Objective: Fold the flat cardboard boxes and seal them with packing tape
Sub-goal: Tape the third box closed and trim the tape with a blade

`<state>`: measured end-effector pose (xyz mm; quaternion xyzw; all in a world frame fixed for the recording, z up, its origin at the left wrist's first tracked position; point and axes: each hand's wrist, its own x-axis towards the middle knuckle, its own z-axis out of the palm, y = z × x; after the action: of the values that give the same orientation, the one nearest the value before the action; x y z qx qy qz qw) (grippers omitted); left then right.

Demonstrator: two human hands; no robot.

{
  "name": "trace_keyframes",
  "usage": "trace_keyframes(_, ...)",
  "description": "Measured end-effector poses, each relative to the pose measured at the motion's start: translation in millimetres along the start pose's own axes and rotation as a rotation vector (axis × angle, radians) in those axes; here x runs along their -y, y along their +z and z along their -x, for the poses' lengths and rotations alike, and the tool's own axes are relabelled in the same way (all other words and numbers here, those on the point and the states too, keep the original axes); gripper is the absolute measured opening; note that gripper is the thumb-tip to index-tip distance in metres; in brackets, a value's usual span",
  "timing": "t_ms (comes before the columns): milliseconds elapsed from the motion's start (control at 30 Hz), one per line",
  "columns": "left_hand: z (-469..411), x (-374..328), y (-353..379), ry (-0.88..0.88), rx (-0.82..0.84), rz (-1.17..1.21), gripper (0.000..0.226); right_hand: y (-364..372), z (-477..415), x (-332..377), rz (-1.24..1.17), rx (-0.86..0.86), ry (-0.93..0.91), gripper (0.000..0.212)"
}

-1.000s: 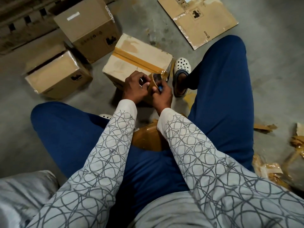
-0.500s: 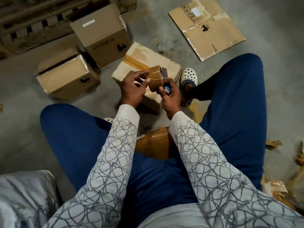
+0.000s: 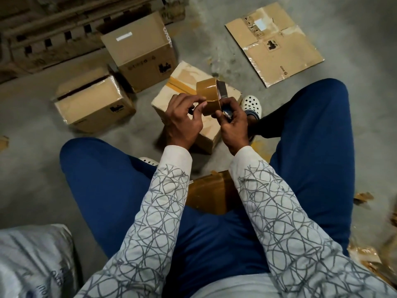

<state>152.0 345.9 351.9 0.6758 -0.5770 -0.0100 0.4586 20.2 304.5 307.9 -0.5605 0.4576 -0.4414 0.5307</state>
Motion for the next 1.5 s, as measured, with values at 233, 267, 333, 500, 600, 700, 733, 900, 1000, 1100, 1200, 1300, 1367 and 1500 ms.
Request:
trace_keyframes(233,1,8,7,-0.027,0.059,-0.028,0.008,0,-1,-3,0.056,0.012,0.006,0.031)
trace_keyframes(267,1,9,8,-0.028,0.067,-0.03,0.007,0,-1,-3,0.054,0.01,0.014,0.032)
trace_keyframes(333,2,11,9,-0.039,0.076,-0.031,0.006,0,2,-2,0.055,0.0,0.021,0.033)
trace_keyframes(500,4,17,15,-0.101,0.057,-0.019,0.006,0,2,-5,0.122,-0.027,0.053,0.04)
trace_keyframes(600,9,15,21,-0.152,0.049,-0.003,0.004,-1,4,-12,0.176,-0.041,0.082,0.032)
trace_keyframes(700,13,11,27,-0.187,0.059,0.0,0.002,-1,7,-15,0.176,-0.053,0.101,0.026)
trace_keyframes(733,13,12,28,-0.196,0.059,0.001,0.003,-1,7,-15,0.177,-0.056,0.107,0.026)
trace_keyframes(900,17,14,35,-0.235,0.075,0.001,0.004,-4,8,-14,0.226,-0.057,0.129,0.03)
trace_keyframes(1000,18,12,39,-0.251,0.081,0.014,0.005,-6,10,-15,0.233,-0.071,0.128,0.023)
trace_keyframes(1100,18,9,42,-0.241,0.089,0.004,0.005,-7,10,-14,0.24,-0.082,0.139,0.022)
trace_keyframes(1200,21,9,45,-0.226,0.083,-0.022,0.006,-8,13,-12,0.256,-0.093,0.148,0.024)
trace_keyframes(1300,22,9,48,-0.206,0.073,-0.038,0.007,-8,14,-10,0.259,-0.096,0.152,0.026)
trace_keyframes(1367,20,6,46,-0.202,0.05,-0.019,0.005,-6,12,-8,0.231,-0.091,0.146,0.026)
trace_keyframes(1500,15,2,37,-0.251,-0.061,0.092,0.015,-2,6,1,0.143,-0.063,0.076,0.029)
